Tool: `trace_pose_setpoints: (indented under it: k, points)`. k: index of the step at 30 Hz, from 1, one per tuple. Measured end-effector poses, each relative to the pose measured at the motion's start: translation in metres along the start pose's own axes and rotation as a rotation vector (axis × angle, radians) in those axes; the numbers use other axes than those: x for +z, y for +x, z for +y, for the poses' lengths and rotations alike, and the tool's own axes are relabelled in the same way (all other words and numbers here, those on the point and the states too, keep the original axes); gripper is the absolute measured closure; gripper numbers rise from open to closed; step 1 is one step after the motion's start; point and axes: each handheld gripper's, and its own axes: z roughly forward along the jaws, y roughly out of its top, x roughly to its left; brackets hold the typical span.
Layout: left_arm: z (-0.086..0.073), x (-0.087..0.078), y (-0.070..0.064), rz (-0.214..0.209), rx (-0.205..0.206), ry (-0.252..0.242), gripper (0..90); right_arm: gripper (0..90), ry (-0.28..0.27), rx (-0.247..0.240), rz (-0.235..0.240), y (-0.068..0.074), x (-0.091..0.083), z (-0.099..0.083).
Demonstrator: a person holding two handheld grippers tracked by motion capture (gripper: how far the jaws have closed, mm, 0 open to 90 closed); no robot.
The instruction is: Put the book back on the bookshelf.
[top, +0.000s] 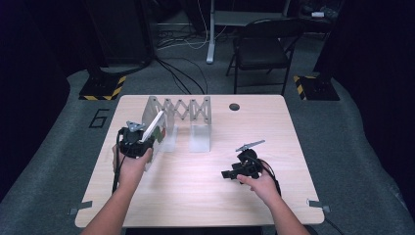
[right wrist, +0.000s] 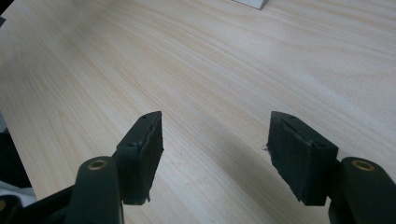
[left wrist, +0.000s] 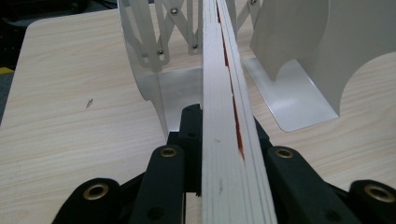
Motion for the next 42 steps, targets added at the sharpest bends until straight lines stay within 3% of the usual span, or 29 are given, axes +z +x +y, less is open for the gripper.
trace_pose_setpoints:
  k: [26, 42]
  points:
    - [0.010, 0.037, 0.003, 0.061, -0.041, 0.030, 76.0, 35.7, -0.002, 0.008, 0.010, 0.000, -0.003, -0.001]
    - [0.009, 0.054, 0.003, 0.100, -0.028, 0.055, 76.0, 35.7, -0.002, 0.011, 0.019, -0.002, -0.005, -0.001]
